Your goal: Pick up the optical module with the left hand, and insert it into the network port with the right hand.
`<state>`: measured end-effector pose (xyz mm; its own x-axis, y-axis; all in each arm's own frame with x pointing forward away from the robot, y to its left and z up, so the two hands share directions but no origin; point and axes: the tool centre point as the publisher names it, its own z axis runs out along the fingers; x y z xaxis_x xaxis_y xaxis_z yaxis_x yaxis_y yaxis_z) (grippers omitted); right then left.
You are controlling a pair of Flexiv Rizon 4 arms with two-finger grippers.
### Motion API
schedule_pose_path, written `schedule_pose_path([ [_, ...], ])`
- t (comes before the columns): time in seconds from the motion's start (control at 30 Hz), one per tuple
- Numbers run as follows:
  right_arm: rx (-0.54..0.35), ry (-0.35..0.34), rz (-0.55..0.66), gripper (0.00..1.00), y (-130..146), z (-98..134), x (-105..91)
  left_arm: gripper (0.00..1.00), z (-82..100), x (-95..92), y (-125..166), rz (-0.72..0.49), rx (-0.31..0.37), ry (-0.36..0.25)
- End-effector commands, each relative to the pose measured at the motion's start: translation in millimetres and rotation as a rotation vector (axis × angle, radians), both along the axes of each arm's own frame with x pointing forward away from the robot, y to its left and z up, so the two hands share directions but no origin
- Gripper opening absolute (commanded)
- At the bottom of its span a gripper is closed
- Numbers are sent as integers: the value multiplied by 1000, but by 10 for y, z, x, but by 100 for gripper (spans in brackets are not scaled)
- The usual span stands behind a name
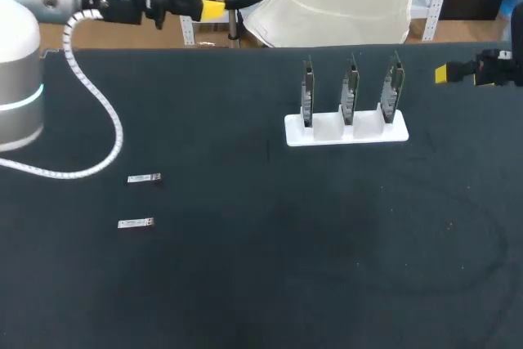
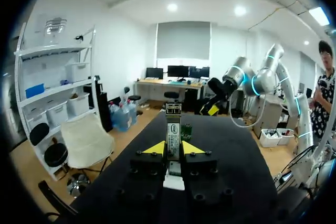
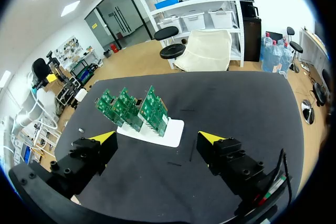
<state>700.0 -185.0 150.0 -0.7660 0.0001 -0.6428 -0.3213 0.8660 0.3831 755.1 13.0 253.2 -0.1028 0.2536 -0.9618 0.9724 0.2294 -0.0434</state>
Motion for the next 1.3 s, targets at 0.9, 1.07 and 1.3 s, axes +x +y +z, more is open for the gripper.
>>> schedule_pose_path([
  [0.9,0,0,0,100,0,0,0,0,-433,87,-1243,-213,-145,10],
  [1.07,0,0,0,100,0,0,0,0,-462,117,-1301,-229,-170,26],
  [1.3,0,0,0,100,0,0,0,0,-525,106,-1394,-269,-166,38],
])
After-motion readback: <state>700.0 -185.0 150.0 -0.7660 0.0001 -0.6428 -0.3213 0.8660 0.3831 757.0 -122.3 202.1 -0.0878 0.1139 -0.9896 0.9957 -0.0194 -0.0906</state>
